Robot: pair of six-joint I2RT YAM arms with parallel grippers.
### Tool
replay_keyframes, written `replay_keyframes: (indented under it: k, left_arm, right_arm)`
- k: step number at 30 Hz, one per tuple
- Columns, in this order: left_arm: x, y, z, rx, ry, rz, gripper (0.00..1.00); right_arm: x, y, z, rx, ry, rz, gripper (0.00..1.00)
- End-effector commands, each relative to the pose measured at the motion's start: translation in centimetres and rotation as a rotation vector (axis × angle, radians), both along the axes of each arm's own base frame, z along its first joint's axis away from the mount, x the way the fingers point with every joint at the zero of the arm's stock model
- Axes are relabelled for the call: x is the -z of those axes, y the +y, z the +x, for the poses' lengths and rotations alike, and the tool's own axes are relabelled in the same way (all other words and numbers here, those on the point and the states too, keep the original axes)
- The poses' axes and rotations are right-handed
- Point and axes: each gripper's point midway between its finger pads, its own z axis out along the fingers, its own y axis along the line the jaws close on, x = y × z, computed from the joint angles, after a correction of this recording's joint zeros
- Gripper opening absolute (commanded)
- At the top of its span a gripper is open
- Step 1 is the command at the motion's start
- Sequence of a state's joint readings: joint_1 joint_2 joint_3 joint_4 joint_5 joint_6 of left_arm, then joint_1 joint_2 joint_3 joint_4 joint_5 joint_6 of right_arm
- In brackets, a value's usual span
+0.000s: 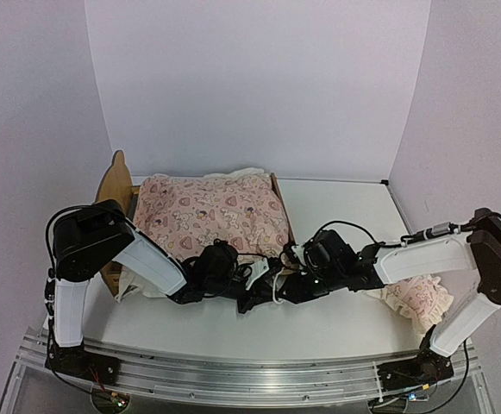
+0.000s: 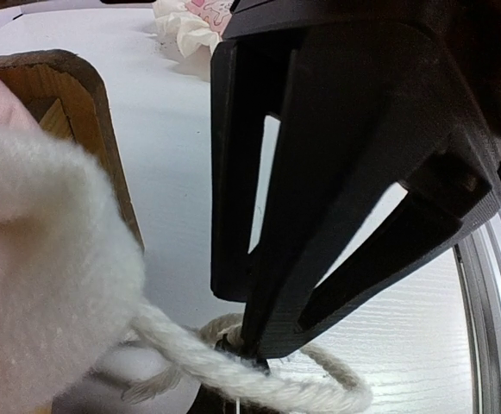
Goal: Set up the pet bed
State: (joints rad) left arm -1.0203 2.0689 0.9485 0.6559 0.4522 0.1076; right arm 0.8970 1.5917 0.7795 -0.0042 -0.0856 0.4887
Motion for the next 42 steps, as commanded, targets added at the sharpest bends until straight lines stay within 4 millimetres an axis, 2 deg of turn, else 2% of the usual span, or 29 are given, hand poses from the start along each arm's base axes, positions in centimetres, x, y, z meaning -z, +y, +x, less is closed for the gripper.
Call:
replay_keyframes:
  k: [1,8,12,15,17,19,22,24,28,33,38,42]
  left_arm:
    - [-2.4,-0.6,0.9,-0.007,-0.047,-0.075,0.00]
    - [-2.4,-0.7,1.0,-0.012,-0.048,-0.077,0.00]
    - [-2.5,-0.7,1.1,-0.016,-0.051,-0.080,0.00]
    - [-2.8,-0.7,1.0,-0.010,-0.064,-0.081,0.01]
    - [-2.8,-0.4,0.6,0.013,-0.080,-0.067,0.16]
    - [-3.0,0.1,0.2,0.031,-0.104,-0.048,0.25]
    - [-3.6,1.5,-0.3,0.053,-0.181,-0.030,0.36]
    - [-3.3,2.2,-0.6,0.068,-0.229,-0.010,0.41]
    - [-2.3,2.4,1.2,-0.011,-0.258,0.058,0.47]
    - [-2.3,1.4,2.9,-0.063,-0.323,0.035,0.55]
    - [-1.7,0.9,5.1,-0.125,-0.429,0.053,0.55]
    - [-1.3,0.6,5.8,-0.129,-0.486,0.062,0.54]
  right_arm:
    - [-0.2,-0.2,0.8,0.016,-0.020,-0.031,0.27]
    - [0.1,0.1,0.3,-0.012,0.005,-0.026,0.17]
    - [0.3,0.4,-0.5,-0.046,0.045,-0.017,0.01]
    - [-0.4,-0.1,-0.2,-0.030,0.029,-0.032,0.00]
    - [-1.6,-0.6,0.5,-0.002,-0.007,-0.022,0.00]
    - [-2.9,-1.0,1.3,0.020,-0.042,-0.016,0.00]
    - [-4.3,-1.3,1.8,0.030,-0.072,-0.017,0.00]
    - [-4.8,-1.4,1.8,0.028,-0.080,-0.015,0.00]
    - [-5.4,-1.2,1.8,0.019,-0.083,-0.011,0.00]
    - [-5.8,-1.0,1.8,0.016,-0.082,-0.003,0.00]
    - [-5.1,-0.9,1.4,0.009,-0.043,-0.007,0.00]
    - [-4.2,-0.8,0.6,-0.009,0.006,0.000,0.00]
